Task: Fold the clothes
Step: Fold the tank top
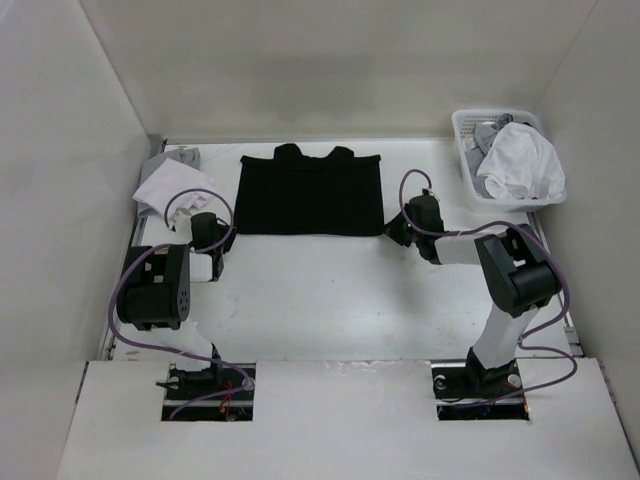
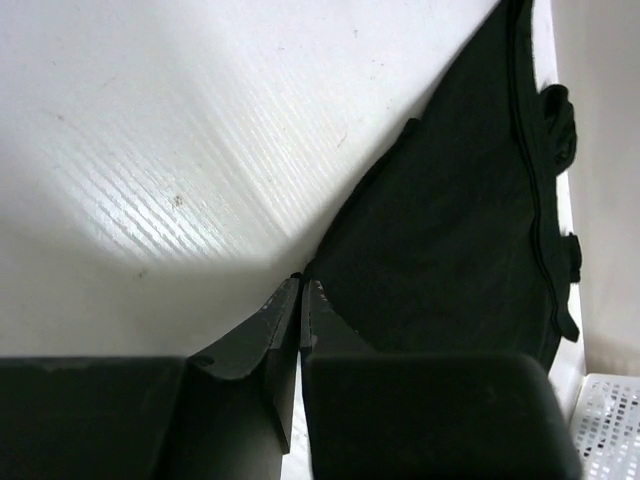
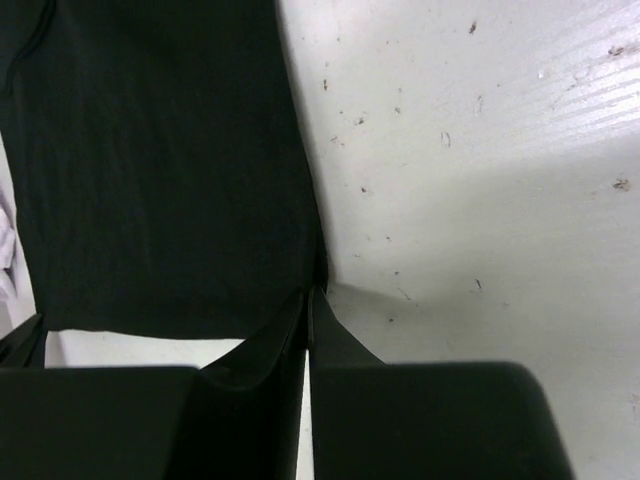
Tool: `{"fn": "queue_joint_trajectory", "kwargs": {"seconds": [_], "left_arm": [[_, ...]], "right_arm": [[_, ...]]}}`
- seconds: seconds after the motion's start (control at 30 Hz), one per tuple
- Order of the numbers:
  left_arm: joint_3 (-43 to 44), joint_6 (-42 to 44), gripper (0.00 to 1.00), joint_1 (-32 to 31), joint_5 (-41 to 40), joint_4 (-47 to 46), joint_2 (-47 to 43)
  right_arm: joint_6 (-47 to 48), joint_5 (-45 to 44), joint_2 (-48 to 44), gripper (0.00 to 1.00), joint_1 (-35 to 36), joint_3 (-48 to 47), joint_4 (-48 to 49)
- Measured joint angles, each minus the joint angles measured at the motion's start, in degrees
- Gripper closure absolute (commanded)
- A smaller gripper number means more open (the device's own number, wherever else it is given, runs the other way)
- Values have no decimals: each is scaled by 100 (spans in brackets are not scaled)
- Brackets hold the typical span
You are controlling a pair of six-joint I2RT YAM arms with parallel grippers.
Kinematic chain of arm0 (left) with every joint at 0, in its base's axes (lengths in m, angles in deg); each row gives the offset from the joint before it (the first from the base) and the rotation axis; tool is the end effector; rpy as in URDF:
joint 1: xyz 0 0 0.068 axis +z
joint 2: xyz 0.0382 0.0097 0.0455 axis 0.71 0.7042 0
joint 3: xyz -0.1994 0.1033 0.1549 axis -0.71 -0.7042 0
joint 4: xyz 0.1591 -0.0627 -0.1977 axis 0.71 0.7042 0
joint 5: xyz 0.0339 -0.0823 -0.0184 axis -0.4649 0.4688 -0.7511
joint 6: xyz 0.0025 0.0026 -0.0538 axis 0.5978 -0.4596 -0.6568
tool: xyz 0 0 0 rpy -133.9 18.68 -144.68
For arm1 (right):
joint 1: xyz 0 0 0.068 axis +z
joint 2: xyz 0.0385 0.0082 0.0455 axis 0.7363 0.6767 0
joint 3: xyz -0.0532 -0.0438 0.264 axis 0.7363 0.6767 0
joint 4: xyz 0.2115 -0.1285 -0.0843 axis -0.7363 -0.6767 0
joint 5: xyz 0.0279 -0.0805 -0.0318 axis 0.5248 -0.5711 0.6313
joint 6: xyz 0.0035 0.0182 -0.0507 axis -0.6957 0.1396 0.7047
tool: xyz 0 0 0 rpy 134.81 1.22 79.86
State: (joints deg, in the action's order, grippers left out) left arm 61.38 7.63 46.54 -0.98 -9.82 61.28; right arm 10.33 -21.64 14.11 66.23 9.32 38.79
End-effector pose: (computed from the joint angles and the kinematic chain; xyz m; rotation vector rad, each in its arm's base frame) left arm 0.3032 0.0112 0.1210 -1.1966 1.7940 -0.5040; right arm 0.3350 0.1161 0.1349 0.6000 2.2085 0.7228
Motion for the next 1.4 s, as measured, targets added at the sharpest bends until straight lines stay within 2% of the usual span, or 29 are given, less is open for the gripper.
{"fn": "queue_joint_trajectory", "kwargs": {"seconds": [0.1, 0.2, 0.27, 0.37, 0.5, 0.6, 0.7, 0.8, 0.9, 1.0, 1.1, 1.27, 1.4], "left_arm": [[-103, 15, 100, -52, -44, 37, -354], [-262, 20, 100, -157, -118, 188, -1130], [-361, 44, 100, -284, -170, 455, -2002], [-380, 166, 100, -461, -221, 1005, -3637], [-68, 446, 100, -511, -297, 2162, -5842], [573, 715, 100, -564, -321, 3150, -6935], [1248, 970, 100, -658, -332, 3923, -7604], [1652, 1174, 100, -741, -354, 4507, -7923], [1598, 1274, 100, -774, -380, 4850, -7945], [1191, 1290, 100, -780, -378, 4913, -7683], [640, 1268, 100, -780, -374, 4690, -6887], [157, 1139, 100, -774, -404, 3720, -4492], [352, 1023, 100, -772, -490, 2756, -2398]], "right_arm": [[17, -2, -42, 98, 26, 4, 46], [111, -72, -461, 98, 127, 168, 20], [229, -153, -1137, 99, 262, 400, -103], [481, -367, -2712, 99, 597, 704, -566], [863, -901, -5274, 99, 1370, 721, -1585], [1051, -1464, -6741, 99, 2129, 319, -2616], [1091, -2109, -7471, 99, 2931, -262, -3508], [1047, -2817, -7733, 98, 3816, -684, -4238], [1027, -3362, -7665, 98, 4395, -767, -4675], [1073, -3499, -7206, 98, 4140, -675, -4752], [1172, -3032, -6465, 99, 3034, -232, -4339], [1126, -1495, -4476, 99, 841, 411, -3182], [1088, -780, -2712, 99, 203, 28, -2540]]}}
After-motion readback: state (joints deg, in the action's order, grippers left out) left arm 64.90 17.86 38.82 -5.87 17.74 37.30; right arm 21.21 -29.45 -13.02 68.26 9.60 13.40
